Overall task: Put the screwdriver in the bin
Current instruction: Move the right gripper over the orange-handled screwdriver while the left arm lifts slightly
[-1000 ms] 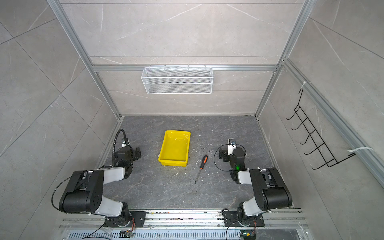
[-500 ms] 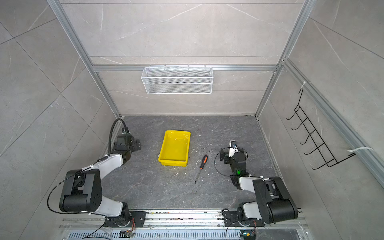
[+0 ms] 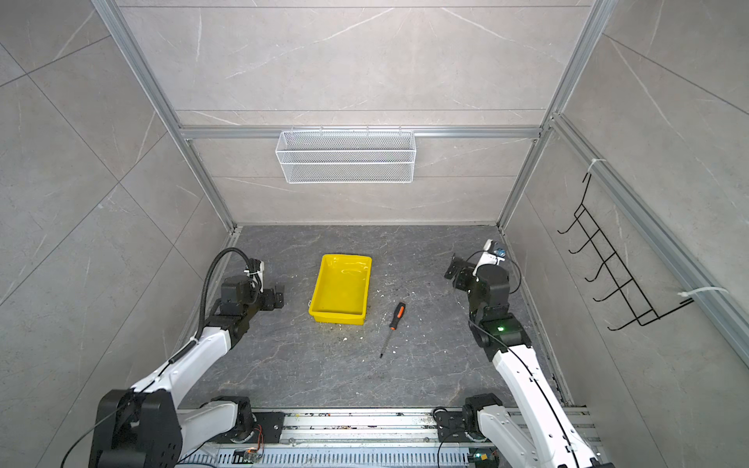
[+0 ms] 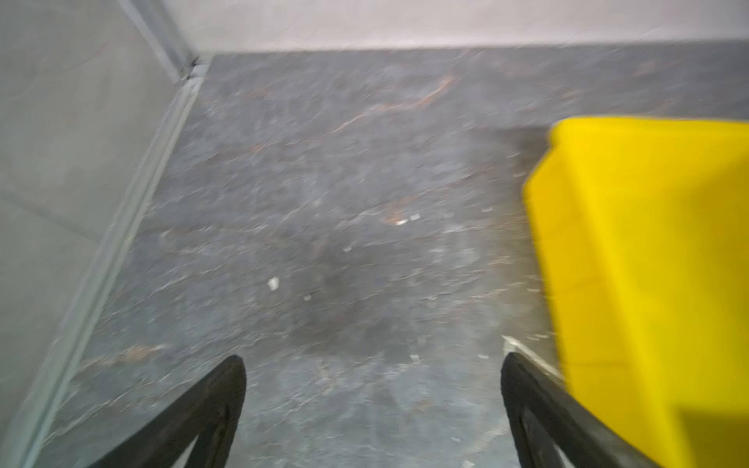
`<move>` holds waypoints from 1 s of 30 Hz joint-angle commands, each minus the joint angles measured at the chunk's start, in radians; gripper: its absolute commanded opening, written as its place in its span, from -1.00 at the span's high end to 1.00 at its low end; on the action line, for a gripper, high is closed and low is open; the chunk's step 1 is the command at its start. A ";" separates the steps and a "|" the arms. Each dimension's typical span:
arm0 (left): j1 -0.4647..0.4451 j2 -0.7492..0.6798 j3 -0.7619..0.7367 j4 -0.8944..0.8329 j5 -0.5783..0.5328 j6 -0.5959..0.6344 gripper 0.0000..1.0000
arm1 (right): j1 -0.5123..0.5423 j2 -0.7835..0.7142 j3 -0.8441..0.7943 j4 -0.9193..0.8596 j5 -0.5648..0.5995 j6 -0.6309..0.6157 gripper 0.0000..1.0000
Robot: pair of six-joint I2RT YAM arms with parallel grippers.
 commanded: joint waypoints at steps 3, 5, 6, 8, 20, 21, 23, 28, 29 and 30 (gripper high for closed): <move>0.002 -0.065 -0.006 0.063 0.103 -0.035 -1.00 | 0.012 0.147 0.045 -0.439 -0.021 0.223 -0.99; 0.002 -0.052 0.022 0.017 0.082 -0.045 -1.00 | 0.038 0.110 -0.027 -0.397 -0.047 0.292 -0.99; 0.002 -0.044 0.036 -0.002 0.074 -0.062 -1.00 | 0.069 0.088 -0.074 -0.361 -0.056 0.342 -0.99; 0.002 -0.023 0.057 -0.048 0.035 -0.134 -1.00 | 0.147 0.087 -0.134 -0.308 -0.069 0.423 -0.98; 0.001 0.034 0.136 -0.201 0.018 -0.178 -1.00 | 0.493 0.623 0.073 -0.290 -0.129 0.563 -0.29; 0.002 0.033 0.134 -0.201 0.016 -0.180 -1.00 | 0.502 0.643 0.088 -0.298 -0.129 0.570 -0.26; 0.002 0.030 0.129 -0.200 -0.004 -0.188 -1.00 | 0.514 0.649 0.088 -0.285 -0.126 0.579 -0.25; 0.001 0.037 0.131 -0.200 -0.012 -0.197 -1.00 | 0.515 0.698 0.094 -0.281 -0.127 0.584 -0.18; 0.002 0.037 0.131 -0.200 -0.013 -0.197 -1.00 | 0.515 0.711 0.097 -0.282 -0.141 0.585 -0.18; 0.002 0.039 0.130 -0.199 -0.017 -0.198 -1.00 | 0.515 0.723 0.095 -0.278 -0.154 0.585 -0.18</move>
